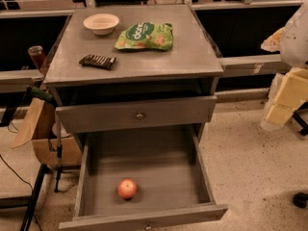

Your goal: Pick apple from middle drawer and place on counter

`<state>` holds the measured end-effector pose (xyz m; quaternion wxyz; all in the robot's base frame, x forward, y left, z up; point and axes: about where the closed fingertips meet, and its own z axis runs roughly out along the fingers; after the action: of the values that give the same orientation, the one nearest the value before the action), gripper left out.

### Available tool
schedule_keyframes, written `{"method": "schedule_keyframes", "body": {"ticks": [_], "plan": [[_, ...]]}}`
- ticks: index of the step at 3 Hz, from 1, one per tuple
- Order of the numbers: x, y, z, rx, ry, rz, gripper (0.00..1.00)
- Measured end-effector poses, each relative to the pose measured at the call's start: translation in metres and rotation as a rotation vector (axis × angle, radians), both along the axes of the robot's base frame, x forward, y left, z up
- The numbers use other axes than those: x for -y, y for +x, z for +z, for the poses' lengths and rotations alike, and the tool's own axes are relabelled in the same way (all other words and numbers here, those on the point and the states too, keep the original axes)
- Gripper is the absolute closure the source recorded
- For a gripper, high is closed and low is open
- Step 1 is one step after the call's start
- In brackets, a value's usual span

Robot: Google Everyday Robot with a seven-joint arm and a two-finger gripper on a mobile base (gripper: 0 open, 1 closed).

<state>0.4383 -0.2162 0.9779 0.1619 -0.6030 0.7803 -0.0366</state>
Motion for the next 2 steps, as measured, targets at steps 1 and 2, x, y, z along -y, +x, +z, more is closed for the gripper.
{"method": "schedule_keyframes", "body": {"ticks": [1,2], "plan": [[0.0,0.0001,0.0,0.0,0.0,0.0,0.0],[-0.0016,0.0052,-0.0014,0.003,0.017,-0.005,0.0]]}}
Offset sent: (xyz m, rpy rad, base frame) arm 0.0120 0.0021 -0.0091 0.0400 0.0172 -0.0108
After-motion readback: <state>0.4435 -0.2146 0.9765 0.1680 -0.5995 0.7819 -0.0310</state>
